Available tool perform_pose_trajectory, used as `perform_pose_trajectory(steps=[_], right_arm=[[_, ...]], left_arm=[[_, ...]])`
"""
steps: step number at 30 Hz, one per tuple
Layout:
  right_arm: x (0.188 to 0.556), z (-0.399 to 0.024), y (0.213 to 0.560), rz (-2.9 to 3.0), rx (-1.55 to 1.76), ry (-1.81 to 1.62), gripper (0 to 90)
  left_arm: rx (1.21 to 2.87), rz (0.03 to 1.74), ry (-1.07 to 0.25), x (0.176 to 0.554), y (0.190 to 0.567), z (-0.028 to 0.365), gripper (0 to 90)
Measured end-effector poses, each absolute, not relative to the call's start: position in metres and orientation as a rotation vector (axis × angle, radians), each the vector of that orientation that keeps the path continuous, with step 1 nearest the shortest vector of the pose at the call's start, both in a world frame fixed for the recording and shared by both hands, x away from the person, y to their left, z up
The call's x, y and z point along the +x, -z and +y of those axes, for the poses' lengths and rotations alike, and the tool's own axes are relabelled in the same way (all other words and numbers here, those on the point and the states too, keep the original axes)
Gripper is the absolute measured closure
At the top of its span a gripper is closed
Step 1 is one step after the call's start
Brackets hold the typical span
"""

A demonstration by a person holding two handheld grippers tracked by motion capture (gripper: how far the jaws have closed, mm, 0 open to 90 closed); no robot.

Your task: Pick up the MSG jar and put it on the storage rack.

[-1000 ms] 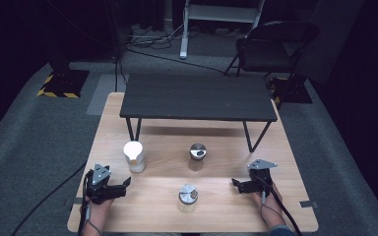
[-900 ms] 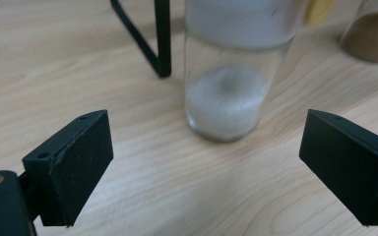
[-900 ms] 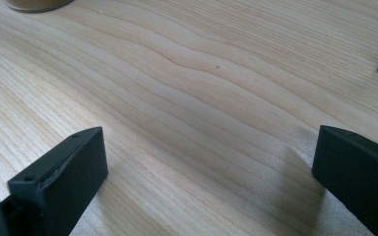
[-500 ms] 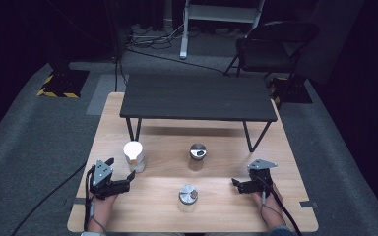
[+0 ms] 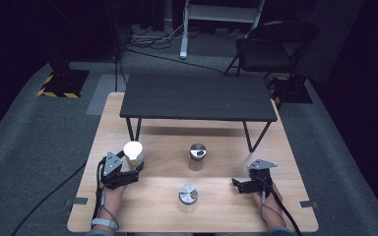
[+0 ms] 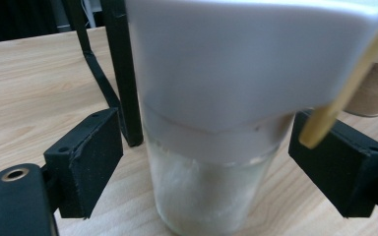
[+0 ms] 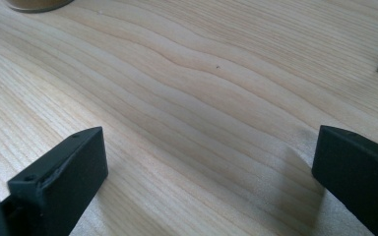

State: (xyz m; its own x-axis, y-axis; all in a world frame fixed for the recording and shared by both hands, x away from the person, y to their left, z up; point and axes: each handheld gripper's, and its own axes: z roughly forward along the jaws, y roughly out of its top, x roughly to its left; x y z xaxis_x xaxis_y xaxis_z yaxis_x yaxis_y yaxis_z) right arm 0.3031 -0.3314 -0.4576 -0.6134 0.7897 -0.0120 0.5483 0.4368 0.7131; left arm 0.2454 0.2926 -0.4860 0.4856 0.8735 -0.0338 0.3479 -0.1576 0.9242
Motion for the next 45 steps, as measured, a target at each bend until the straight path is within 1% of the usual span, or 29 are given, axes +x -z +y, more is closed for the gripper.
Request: perform_pose_trajectory(steps=[4,8,9,10,18,24,29,36,45], right_arm=[[0.303,-0.331,0.458,2.35,1.143,-0.977,0.2],[0.303,-0.331,0.458,2.35,1.143,-0.977,0.2],[0.303,-0.331,0.458,2.35,1.143,-0.977,0.2],[0.303,-0.331,0.458,2.35,1.143,-0.977,0.2],[0.303,-0.331,0.458,2.35,1.143,-0.977,0.2],[0.303,-0.331,0.458,2.35,1.143,-0.977,0.2],[0.303,-0.331,0.458,2.35,1.143,-0.977,0.2],[0.303,-0.331,0.458,2.35,1.143,-0.977,0.2],[0.303,-0.331,0.458,2.35,1.143,-0.977,0.2]], left_arm=[[1.731,1.03,-0.655,0.251,0.487,0.289,17.2],[1.742,1.025,-0.665,0.253,0.487,0.285,25.2],[1.734,1.023,-0.655,0.254,0.488,0.288,28.9],[1.731,1.024,-0.651,0.255,0.488,0.289,29.8],[1.781,1.028,-0.669,0.255,0.477,0.282,30.5],[1.755,1.033,-0.669,0.252,0.47,0.281,30.5],[1.744,1.005,-0.683,0.249,0.459,0.281,30.6],[1.737,0.977,-0.676,0.249,0.432,0.281,30.5],[1.757,0.942,-0.643,0.259,0.385,0.272,30.5]])
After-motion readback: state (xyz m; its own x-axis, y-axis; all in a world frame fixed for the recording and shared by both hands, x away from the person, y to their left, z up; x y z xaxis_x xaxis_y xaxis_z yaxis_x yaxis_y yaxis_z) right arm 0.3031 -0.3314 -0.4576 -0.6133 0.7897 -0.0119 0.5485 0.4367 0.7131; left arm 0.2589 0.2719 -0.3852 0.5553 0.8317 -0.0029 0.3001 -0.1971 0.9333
